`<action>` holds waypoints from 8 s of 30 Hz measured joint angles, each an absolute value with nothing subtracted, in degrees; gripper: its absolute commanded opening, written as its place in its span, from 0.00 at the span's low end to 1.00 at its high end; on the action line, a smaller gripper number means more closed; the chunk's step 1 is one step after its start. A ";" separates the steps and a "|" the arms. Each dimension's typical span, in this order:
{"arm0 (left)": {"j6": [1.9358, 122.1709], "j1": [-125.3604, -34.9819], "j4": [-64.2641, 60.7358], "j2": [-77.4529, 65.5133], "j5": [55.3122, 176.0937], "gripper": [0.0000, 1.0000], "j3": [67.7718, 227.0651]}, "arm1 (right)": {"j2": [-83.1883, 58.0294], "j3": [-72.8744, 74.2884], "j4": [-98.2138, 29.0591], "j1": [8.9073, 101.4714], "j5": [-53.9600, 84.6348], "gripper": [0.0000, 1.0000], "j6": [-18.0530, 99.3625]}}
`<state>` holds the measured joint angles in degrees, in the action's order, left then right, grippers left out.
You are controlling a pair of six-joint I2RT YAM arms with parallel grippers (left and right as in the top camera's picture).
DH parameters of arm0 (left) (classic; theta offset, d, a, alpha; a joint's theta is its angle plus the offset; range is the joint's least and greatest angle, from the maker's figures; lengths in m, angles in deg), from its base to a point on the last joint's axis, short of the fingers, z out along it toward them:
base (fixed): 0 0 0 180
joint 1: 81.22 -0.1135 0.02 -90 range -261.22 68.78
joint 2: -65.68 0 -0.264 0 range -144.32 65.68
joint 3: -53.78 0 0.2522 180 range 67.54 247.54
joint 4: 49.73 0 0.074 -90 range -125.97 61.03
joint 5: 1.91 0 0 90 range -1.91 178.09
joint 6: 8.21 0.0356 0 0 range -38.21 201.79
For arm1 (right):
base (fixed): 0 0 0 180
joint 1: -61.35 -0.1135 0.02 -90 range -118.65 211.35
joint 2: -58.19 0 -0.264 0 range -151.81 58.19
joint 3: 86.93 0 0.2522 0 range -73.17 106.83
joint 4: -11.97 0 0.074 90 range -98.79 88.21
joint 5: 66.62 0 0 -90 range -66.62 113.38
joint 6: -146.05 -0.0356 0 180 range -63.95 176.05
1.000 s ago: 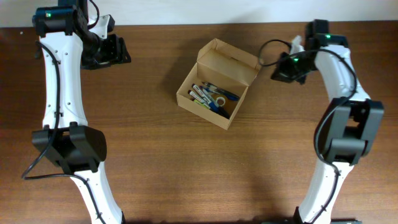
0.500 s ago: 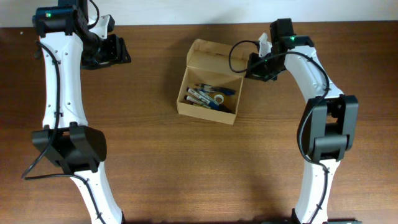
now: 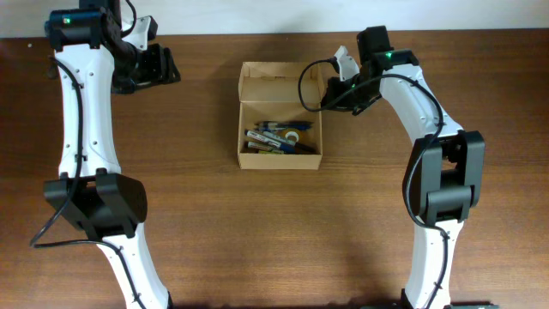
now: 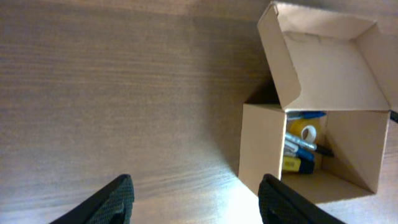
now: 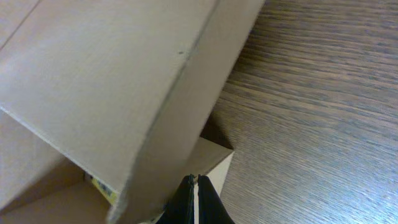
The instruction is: Pack container
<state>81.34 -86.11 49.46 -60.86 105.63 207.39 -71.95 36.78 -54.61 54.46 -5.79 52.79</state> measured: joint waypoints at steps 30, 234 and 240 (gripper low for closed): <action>55.55 -78.83 13.68 -88.95 151.22 0.02 206.83 | -74.47 36.78 -51.83 66.11 -21.20 0.04 33.33; 77.28 -83.40 45.63 -39.86 88.62 1.00 200.12 | -46.42 68.04 -79.64 68.23 11.83 0.99 51.32; 77.30 -83.40 45.63 -39.86 88.62 1.00 200.14 | -46.42 68.04 -79.66 68.23 11.83 0.99 51.36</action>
<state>77.30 -83.40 45.63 -39.86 88.62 200.14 -46.42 68.04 -79.66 68.23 11.83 51.36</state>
